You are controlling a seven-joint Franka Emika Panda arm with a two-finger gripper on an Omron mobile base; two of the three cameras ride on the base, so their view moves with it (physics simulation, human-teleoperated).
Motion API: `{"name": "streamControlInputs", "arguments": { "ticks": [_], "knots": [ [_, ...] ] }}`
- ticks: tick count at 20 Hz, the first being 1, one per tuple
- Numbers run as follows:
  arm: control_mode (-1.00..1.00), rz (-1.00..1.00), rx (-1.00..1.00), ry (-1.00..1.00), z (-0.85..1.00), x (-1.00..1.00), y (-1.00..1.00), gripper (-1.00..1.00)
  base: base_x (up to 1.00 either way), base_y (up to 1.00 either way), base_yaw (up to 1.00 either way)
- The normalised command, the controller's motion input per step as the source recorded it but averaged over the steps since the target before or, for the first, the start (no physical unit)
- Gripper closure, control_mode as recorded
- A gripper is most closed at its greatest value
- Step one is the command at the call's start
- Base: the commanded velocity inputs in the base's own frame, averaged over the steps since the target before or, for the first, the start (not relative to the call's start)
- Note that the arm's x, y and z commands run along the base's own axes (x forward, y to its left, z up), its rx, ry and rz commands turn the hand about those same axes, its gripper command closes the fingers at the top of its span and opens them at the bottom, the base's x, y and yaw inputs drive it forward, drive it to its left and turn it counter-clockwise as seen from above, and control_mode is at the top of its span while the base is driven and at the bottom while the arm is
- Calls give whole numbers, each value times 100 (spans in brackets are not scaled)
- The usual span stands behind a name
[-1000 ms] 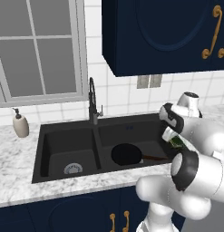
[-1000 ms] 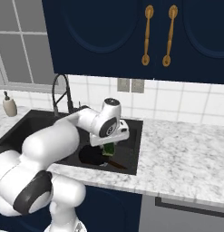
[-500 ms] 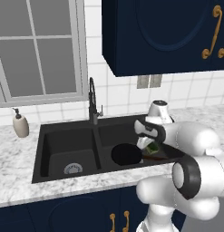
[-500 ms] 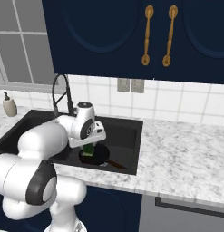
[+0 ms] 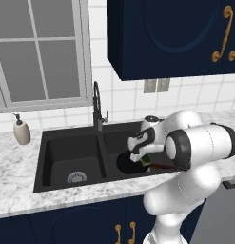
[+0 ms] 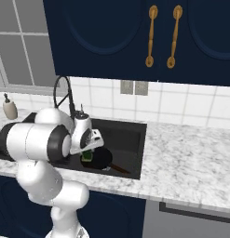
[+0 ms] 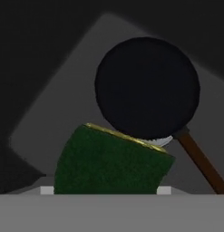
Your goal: Pick the pan and sponge and place them into the sink. Then turn on the water.
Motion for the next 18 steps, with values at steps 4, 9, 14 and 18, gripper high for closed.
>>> {"name": "streamControlInputs", "arguments": {
  "ticks": [4, 9, 14, 18],
  "knots": [
    [-100, 0, 0, 0, -47, 65, 3, 100, 0, 0, 0],
    [-100, 0, 0, 1, -38, 74, 2, 100, 0, 0, 0],
    [-100, 0, 0, 7, -51, 69, 0, 100, 0, 0, 0],
    [-100, 0, -1, 5, -57, 60, 1, 100, 0, 0, 0]
  ]
}}
